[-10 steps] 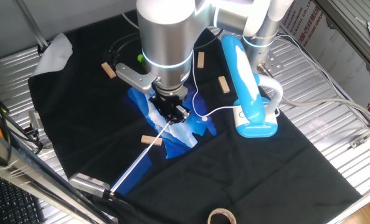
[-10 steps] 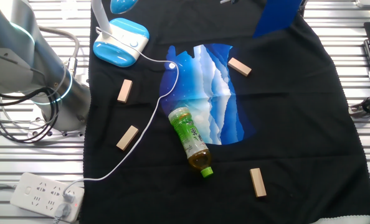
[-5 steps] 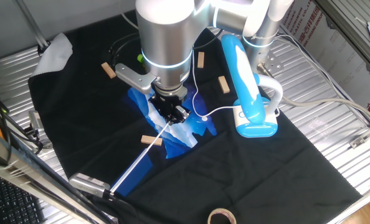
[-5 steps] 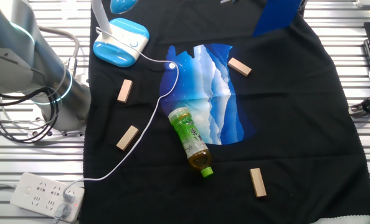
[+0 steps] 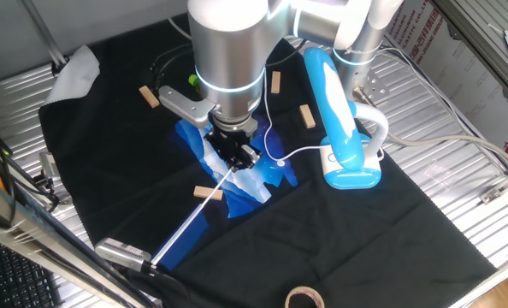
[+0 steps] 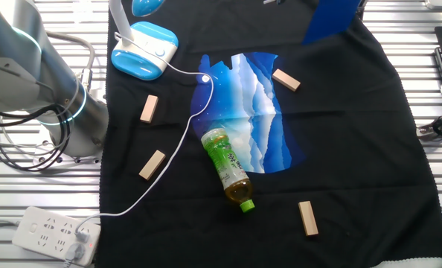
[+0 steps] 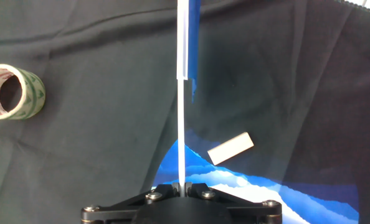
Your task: Wave the flag
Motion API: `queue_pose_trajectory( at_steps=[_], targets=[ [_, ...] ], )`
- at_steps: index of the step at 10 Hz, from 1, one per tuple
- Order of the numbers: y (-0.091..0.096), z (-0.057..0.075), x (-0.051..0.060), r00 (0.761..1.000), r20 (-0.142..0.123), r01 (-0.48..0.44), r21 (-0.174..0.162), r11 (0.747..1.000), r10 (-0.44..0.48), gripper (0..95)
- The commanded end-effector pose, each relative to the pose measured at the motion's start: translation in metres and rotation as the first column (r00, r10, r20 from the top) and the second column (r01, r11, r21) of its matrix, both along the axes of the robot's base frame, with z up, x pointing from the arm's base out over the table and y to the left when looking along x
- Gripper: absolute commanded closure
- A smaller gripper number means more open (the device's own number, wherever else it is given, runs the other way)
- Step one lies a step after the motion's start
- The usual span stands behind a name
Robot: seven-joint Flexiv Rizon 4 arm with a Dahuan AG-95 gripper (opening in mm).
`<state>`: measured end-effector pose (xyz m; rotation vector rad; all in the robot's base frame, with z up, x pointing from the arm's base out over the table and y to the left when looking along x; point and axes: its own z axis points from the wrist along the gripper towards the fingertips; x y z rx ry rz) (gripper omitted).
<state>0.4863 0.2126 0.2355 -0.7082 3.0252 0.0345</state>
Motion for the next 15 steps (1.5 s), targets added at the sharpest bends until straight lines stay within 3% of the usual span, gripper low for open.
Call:
queue_pose_trajectory(
  at_steps=[1,6,15],
  targets=[
    [0.0,-0.001,0.0,1.0,0.0,0.004,-0.008,1.0,-0.004,95.0],
    [-0.003,-0.006,0.002,1.0,-0.002,0.008,-0.01,1.0,-0.008,95.0],
    [-0.008,-0.043,0.0,1.0,0.006,-0.029,-0.006,1.0,0.029,95.0]
  ],
)
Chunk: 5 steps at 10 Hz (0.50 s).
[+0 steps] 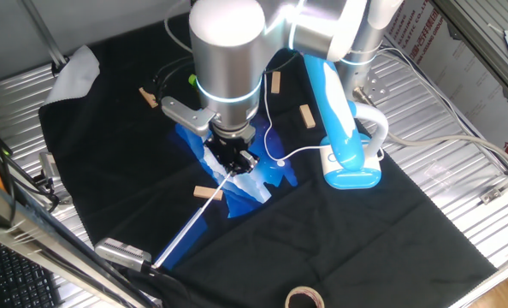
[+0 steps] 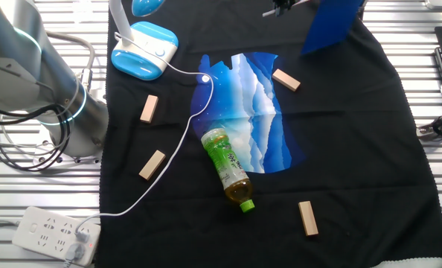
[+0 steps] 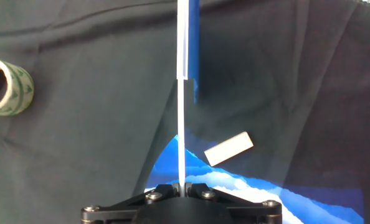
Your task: Wave the flag
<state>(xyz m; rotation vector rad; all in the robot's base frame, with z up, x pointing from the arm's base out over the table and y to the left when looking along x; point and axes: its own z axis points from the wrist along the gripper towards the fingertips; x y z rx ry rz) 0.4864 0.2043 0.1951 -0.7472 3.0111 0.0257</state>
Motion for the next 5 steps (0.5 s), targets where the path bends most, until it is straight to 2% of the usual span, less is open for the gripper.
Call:
queue_pose_trajectory(
  at_steps=[1,5],
  targets=[
    [0.001,-0.006,0.0,1.0,0.001,-0.003,-0.002,1.0,0.003,95.0],
    [0.005,-0.026,0.002,1.0,0.009,-0.006,-0.007,1.0,0.006,95.0]
  ],
)
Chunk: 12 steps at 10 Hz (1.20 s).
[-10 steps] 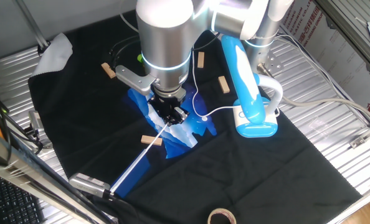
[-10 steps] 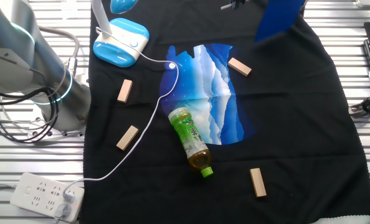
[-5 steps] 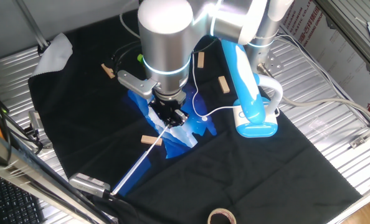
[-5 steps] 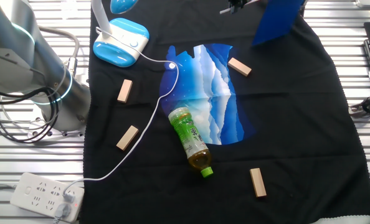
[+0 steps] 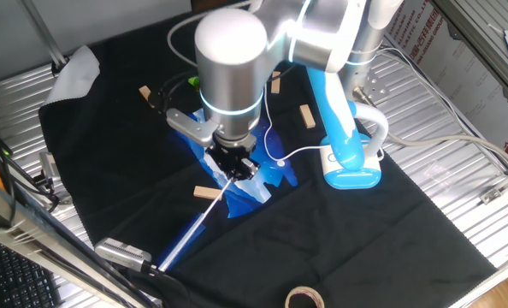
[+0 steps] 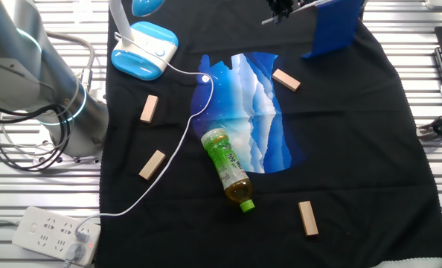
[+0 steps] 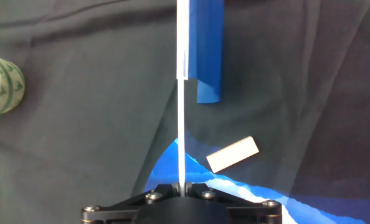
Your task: Wave the flag
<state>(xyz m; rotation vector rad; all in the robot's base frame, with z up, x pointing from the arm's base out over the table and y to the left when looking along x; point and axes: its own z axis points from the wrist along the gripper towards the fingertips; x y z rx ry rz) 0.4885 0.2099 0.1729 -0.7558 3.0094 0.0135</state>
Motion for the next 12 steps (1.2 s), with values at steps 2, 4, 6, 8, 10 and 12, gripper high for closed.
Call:
queue_pose_trajectory(
  at_steps=[2,4,6,8,10,12],
  targets=[
    [-0.002,-0.013,-0.001,1.0,0.015,-0.005,0.001,1.0,0.005,95.0],
    [-0.007,-0.02,-0.001,1.0,0.02,-0.015,0.003,1.0,0.015,95.0],
    [-0.015,-0.028,0.0,0.999,0.023,-0.028,0.005,1.0,0.028,95.0],
    [-0.02,-0.032,0.003,0.999,0.024,-0.042,0.004,0.999,0.042,95.0],
    [-0.027,-0.04,0.007,0.998,0.024,-0.062,0.004,0.998,0.062,95.0],
    [-0.033,-0.048,0.012,0.997,0.017,-0.076,0.0,0.997,0.076,95.0]
  ],
)
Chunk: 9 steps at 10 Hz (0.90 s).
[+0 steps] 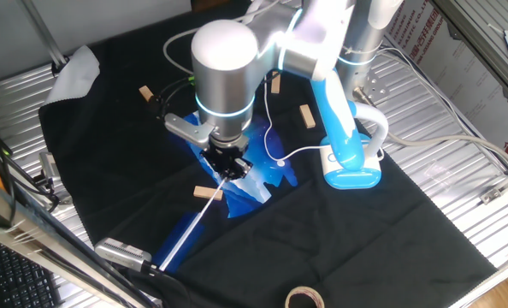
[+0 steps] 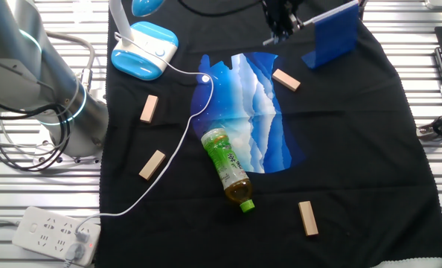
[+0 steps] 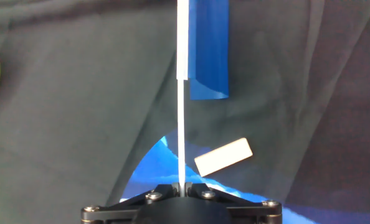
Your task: Wave the flag
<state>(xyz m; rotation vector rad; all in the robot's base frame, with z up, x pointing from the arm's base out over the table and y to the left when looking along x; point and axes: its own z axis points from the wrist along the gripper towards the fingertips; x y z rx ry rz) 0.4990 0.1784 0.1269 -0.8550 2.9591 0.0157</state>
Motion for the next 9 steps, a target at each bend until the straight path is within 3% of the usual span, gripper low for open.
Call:
queue_pose_trajectory(
  at_steps=[1,4,9],
  targets=[
    [-0.004,-0.005,0.004,1.0,-0.01,-0.012,-0.003,1.0,0.012,95.0],
    [-0.008,-0.013,0.01,0.999,-0.021,-0.028,-0.008,1.0,0.028,95.0],
    [-0.019,-0.032,0.015,0.998,-0.018,-0.06,-0.007,0.998,0.06,95.0]
  ],
)
